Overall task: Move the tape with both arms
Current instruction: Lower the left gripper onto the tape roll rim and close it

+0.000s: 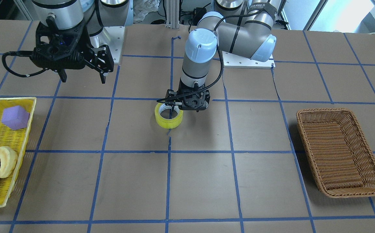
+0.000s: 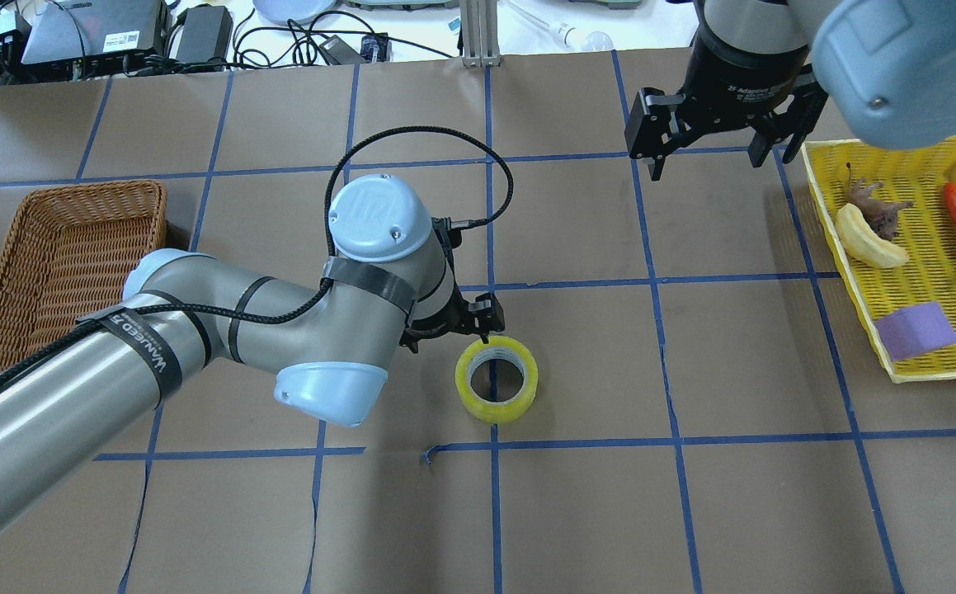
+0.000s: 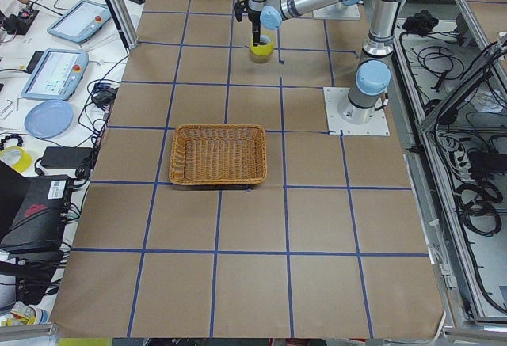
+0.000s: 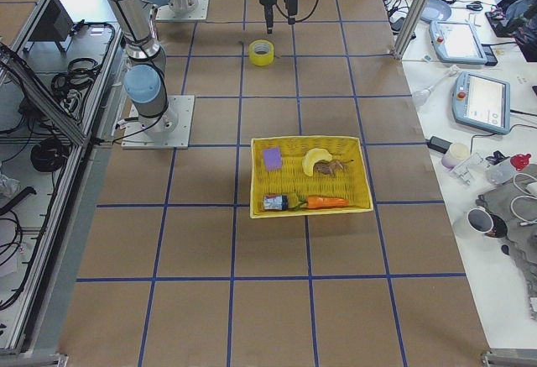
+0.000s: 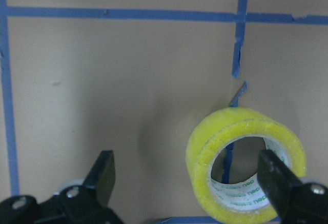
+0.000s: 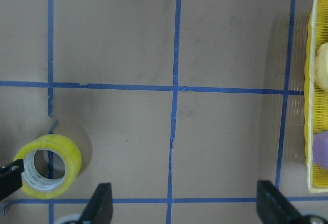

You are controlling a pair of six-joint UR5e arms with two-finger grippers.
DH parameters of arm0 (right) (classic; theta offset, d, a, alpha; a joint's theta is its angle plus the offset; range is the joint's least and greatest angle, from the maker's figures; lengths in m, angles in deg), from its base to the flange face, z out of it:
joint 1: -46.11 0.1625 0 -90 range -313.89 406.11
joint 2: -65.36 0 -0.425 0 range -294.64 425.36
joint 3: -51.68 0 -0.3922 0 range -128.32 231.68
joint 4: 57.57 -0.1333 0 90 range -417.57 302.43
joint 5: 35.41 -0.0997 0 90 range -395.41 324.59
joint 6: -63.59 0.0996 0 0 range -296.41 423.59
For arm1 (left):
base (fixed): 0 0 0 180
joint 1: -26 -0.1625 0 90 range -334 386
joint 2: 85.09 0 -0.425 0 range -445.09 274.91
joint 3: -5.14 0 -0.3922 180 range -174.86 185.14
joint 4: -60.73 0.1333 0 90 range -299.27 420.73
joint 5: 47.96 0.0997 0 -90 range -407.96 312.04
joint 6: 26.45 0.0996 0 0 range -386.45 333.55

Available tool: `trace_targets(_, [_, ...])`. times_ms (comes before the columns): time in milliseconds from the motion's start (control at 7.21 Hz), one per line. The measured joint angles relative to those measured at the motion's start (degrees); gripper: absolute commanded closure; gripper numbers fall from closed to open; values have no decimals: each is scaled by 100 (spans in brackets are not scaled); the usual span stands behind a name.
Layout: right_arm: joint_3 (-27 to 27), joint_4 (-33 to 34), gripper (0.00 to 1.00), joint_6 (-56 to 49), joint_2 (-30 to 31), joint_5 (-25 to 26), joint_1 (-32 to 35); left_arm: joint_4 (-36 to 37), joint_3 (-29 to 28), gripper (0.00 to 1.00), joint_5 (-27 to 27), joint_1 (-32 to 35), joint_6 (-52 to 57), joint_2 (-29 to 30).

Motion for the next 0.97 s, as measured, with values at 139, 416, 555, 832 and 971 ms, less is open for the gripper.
trace_targets(139, [91, -5, 0, -31, -34, -33, -131, 28, 66, 14, -71, 86, -125, 127])
trace_targets(416, [171, -23, 0, -48, -57, -165, -275, 61, 96, 39, -98, 151, -177, 300])
trace_targets(555, [170, -33, 0, -57, -58, -215, -284, 89, 97, 40, -101, 157, -180, 363])
trace_targets(832, [163, -37, 0, -63, -60, -244, -283, 319, 113, 69, -135, 161, -188, 552])
trace_targets(971, [160, -25, 0, -64, -61, -246, -279, 391, 119, 93, -137, 161, -179, 617])
